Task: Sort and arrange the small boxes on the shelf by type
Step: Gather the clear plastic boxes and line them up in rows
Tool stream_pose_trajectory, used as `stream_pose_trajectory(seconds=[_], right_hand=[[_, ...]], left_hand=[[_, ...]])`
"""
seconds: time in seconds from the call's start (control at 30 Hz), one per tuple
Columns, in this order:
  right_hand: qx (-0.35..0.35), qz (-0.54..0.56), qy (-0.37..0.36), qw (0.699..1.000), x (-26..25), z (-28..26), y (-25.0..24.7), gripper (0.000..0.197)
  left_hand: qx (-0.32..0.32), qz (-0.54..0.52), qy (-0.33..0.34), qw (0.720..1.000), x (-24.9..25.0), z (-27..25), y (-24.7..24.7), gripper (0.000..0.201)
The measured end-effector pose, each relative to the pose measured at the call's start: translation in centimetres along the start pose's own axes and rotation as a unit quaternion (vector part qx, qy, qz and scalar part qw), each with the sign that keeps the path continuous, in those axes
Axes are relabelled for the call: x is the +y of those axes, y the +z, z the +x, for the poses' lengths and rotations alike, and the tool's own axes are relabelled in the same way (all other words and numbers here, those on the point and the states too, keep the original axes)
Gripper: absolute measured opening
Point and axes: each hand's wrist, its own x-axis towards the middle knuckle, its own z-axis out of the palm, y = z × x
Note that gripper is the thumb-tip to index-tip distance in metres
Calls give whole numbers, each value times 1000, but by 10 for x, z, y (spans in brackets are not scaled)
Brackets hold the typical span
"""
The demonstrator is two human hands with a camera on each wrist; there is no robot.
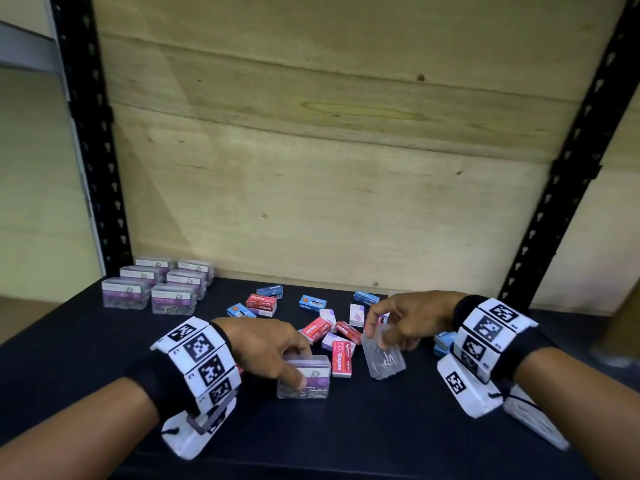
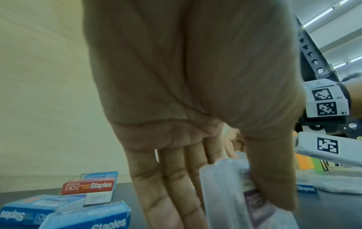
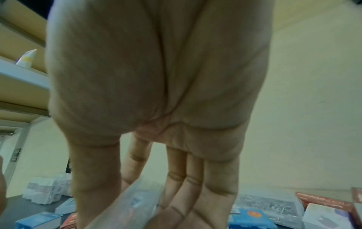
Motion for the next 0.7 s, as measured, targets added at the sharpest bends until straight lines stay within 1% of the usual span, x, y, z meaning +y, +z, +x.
stream_pose_trajectory(seconds=[0.07,0.13,0.2,0.27,0.3,0.33,0.4,0.47,0.5,0.6,0.7], right_hand=[[4,-7,-2,1000,-3,1,-1,22],[13,-8,2,1000,-6,0,-4,25],[17,-9,-3,1000,-10,-1,-9,33],[18,-24,-23,999,-15,1,-14,44],[25,-32,-36,999,-17,2,-16,47],[38,-39,-48,997,-20,6,-18,46],[64,-41,-68,995,-27,14,-20,36],[70,-41,-77,994,-36,22,-20,25],[71,-45,-77,993,-43,27,-20,23],[76,-57,-78,992,-61,43,-15,26],[56,-39,-90,994,-81,59,-7,26]], left_hand=[[12,-13,-1,1000,-4,-1,-2,25],[29,-21,-1,999,-7,-3,-6,17],[43,-24,-7,999,-12,-8,-12,20],[56,-28,-12,998,-21,-13,-19,28],[61,-32,-13,998,-26,-16,-22,28],[65,-34,-16,997,-32,-19,-25,26],[70,-28,-21,997,-42,-27,-32,22],[74,-29,-36,996,-52,-35,-38,22],[78,-34,-47,995,-59,-39,-41,24],[89,-44,-77,992,-83,-49,-47,29],[99,-47,-105,988,-105,-63,-50,28]])
